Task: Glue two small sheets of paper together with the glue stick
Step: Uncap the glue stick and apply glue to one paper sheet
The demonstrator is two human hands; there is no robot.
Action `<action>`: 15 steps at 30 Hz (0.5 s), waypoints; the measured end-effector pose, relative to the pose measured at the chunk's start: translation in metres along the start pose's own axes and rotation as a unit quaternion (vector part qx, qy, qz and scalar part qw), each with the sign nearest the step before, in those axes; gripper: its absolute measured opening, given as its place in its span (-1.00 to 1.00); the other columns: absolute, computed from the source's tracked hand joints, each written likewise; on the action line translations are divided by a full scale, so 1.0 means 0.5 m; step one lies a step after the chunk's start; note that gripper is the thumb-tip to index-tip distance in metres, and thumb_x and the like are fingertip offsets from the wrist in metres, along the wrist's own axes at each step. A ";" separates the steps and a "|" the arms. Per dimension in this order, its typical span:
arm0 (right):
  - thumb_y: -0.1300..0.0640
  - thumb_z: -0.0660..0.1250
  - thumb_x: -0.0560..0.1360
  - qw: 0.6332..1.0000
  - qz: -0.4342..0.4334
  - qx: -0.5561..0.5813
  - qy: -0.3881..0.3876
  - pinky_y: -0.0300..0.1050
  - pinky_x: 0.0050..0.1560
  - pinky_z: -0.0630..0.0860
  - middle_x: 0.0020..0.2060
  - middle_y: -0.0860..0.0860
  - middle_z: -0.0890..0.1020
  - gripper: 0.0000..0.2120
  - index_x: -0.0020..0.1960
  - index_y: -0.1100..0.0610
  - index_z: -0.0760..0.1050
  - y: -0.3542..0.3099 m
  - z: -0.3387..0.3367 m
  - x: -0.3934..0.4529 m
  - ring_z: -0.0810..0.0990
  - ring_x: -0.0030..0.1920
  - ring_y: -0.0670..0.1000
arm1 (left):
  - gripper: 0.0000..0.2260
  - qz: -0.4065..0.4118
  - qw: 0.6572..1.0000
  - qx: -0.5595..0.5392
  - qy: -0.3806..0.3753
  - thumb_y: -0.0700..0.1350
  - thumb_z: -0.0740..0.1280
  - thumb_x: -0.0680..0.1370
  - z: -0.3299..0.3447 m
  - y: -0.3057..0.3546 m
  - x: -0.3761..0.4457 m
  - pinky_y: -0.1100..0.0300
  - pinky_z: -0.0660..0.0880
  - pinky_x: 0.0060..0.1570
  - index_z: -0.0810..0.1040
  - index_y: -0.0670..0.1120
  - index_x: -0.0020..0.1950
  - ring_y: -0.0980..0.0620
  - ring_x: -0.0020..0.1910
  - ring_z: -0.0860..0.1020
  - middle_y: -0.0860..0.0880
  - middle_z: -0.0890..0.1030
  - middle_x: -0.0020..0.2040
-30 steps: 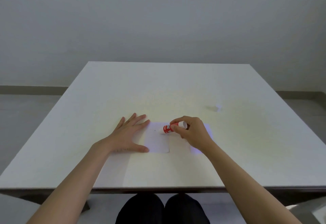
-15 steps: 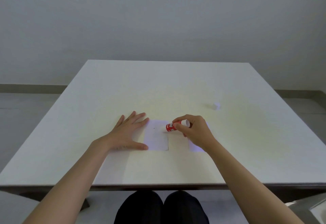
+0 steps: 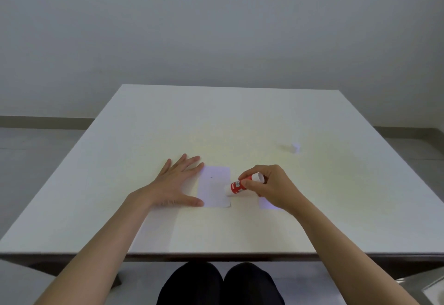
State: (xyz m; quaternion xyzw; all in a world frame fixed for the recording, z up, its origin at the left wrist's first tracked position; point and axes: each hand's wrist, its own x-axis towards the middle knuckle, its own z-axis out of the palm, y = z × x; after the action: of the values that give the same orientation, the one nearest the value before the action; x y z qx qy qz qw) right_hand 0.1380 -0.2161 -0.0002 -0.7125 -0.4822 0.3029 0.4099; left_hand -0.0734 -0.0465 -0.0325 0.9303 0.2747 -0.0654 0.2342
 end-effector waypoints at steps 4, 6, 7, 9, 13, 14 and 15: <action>0.14 0.39 0.41 0.999 -0.006 0.009 -0.043 -0.27 -0.39 0.34 -0.40 0.26 0.45 -0.92 -0.18 0.05 0.67 -0.015 -0.019 -0.014 0.36 -0.42 0.02 | 0.04 0.004 1.000 -0.003 0.005 0.53 0.16 0.16 0.002 -0.005 0.000 0.10 -0.39 0.43 -0.07 0.15 0.54 0.24 0.46 -0.33 0.34 -0.18 0.45; 0.18 0.37 0.44 0.999 -0.004 0.047 -0.002 -0.29 -0.36 0.33 -0.49 0.15 0.43 -0.90 -0.17 0.09 0.67 -0.019 -0.030 -0.012 0.36 -0.44 0.02 | 0.03 0.003 1.000 -0.002 0.006 0.52 0.20 0.19 0.004 -0.007 0.002 0.11 -0.39 0.42 -0.07 0.15 0.54 0.25 0.46 -0.33 0.36 -0.19 0.44; 0.19 0.36 0.46 0.997 0.002 0.076 0.020 -0.27 -0.33 0.35 -0.51 0.10 0.45 -0.90 -0.15 0.13 0.67 -0.019 -0.033 -0.010 0.38 -0.44 0.02 | 0.03 0.004 1.000 -0.006 0.007 0.52 0.21 0.19 0.005 -0.007 0.002 0.11 -0.39 0.42 -0.07 0.15 0.54 0.25 0.47 -0.33 0.36 -0.19 0.44; 0.23 0.34 0.49 0.983 0.028 0.175 0.054 -0.23 -0.31 0.40 -0.48 0.07 0.50 -0.88 -0.09 0.21 0.65 -0.019 -0.035 -0.007 0.43 -0.43 0.03 | 0.02 0.006 1.000 -0.018 0.010 0.53 0.20 0.19 0.005 -0.007 0.002 0.11 -0.39 0.42 -0.06 0.15 0.54 0.25 0.47 -0.32 0.35 -0.18 0.46; 0.23 0.32 0.50 0.917 0.115 0.375 0.066 -0.21 -0.38 0.48 -0.35 0.08 0.54 -0.87 -0.04 0.25 0.62 -0.019 -0.031 -0.006 0.49 -0.41 0.02 | 0.02 0.008 0.999 -0.040 0.022 0.52 0.20 0.19 0.005 -0.006 -0.001 0.10 -0.39 0.43 -0.04 0.15 0.54 0.23 0.49 -0.30 0.30 -0.14 0.51; 0.22 0.32 0.50 0.906 0.128 0.399 0.063 -0.21 -0.37 0.50 -0.33 0.10 0.55 -0.86 -0.03 0.25 0.61 -0.019 -0.028 -0.007 0.51 -0.41 0.02 | 0.02 0.009 0.998 -0.050 0.024 0.52 0.21 0.18 0.005 -0.006 -0.002 0.10 -0.38 0.43 -0.03 0.15 0.54 0.23 0.50 -0.29 0.29 -0.13 0.52; 0.21 0.32 0.50 0.897 0.137 0.415 0.060 -0.21 -0.37 0.52 -0.31 0.11 0.55 -0.86 -0.02 0.26 0.60 -0.018 -0.024 -0.008 0.52 -0.40 0.02 | 0.03 0.009 0.998 -0.065 0.026 0.53 0.21 0.18 0.003 -0.005 -0.004 0.11 -0.38 0.43 -0.03 0.16 0.54 0.23 0.50 -0.27 0.27 -0.11 0.53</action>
State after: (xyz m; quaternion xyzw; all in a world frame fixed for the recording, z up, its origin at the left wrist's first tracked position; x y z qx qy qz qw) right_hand 0.1426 -0.2217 0.0136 -0.5536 -0.1842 0.4853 0.6513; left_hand -0.0762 -0.0463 -0.0343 0.9170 0.2759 -0.0208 0.2874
